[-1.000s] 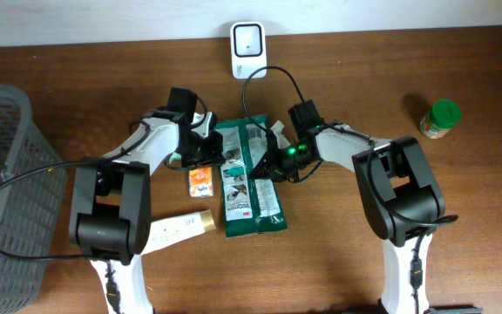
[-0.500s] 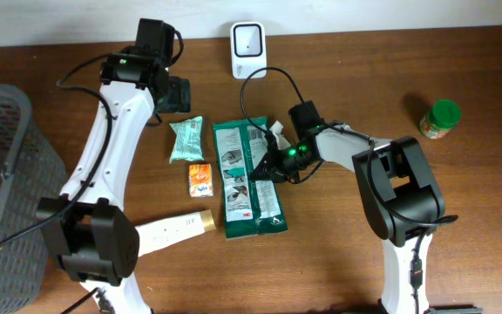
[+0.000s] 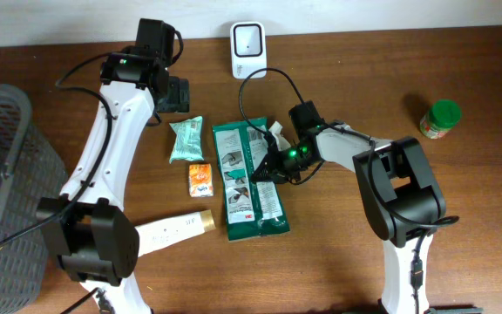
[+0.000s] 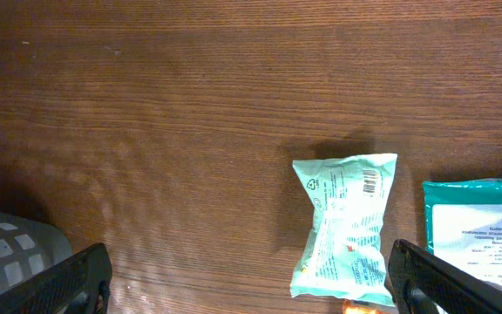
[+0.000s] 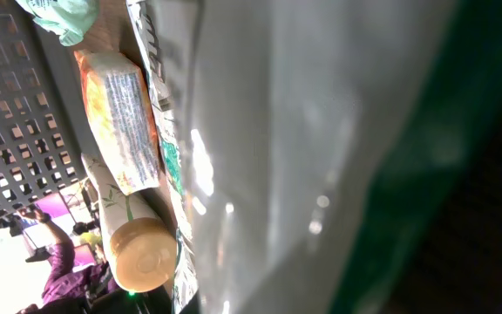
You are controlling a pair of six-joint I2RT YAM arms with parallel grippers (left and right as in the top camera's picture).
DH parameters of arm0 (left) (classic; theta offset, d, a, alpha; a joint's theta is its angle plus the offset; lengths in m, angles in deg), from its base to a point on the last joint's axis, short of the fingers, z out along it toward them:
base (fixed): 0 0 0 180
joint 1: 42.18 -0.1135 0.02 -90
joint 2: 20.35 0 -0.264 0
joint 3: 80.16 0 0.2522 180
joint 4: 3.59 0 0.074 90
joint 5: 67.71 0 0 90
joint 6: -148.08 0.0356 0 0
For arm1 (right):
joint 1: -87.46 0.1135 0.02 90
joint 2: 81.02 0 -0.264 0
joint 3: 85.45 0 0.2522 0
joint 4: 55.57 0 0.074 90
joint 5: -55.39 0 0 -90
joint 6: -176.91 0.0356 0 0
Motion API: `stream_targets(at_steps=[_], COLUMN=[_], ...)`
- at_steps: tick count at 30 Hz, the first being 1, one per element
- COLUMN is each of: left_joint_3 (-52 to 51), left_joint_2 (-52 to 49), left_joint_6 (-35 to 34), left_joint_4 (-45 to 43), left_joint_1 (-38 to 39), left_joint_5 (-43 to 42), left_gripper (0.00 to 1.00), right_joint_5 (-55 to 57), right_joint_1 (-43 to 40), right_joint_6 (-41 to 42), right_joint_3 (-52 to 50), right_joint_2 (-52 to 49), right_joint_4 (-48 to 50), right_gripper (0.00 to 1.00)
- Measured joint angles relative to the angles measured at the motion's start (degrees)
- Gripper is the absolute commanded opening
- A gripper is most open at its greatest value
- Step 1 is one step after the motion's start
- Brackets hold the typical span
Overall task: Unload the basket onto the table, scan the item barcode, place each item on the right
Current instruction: 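Lift the wipes pack with the right gripper toward the scanner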
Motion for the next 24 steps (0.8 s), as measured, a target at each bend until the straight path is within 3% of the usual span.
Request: stream_targets(at_steps=[7, 14, 18, 24], left_joint_3=[0.00, 0.00, 0.00, 0.00], left_joint_2=[0.00, 0.00, 0.00, 0.00], left_joint_6=[0.00, 0.00, 0.00, 0.00], left_joint_4=[0.00, 0.00, 0.00, 0.04], left_joint_1=[0.00, -4.33, -8.44, -8.39], left_joint_5=[0.00, -0.04, -0.02, -0.02], left_gripper=[0.99, 0.99, 0.99, 0.99], right_joint_5=[-0.63, 11.52, 12.26, 7.63], right_joint_1=[-2.71, -3.32, -3.32, -3.30], right_joint_6=[-4.02, -6.25, -7.04, -19.06], right_joint_3=[-0.39, -0.70, -0.28, 14.47], right_joint_2=[1.51, 20.35, 22.73, 25.66], right_joint_4=[-4.28, -10.62, -11.23, -27.93], right_gripper=[0.04, 0.04, 0.04, 0.04])
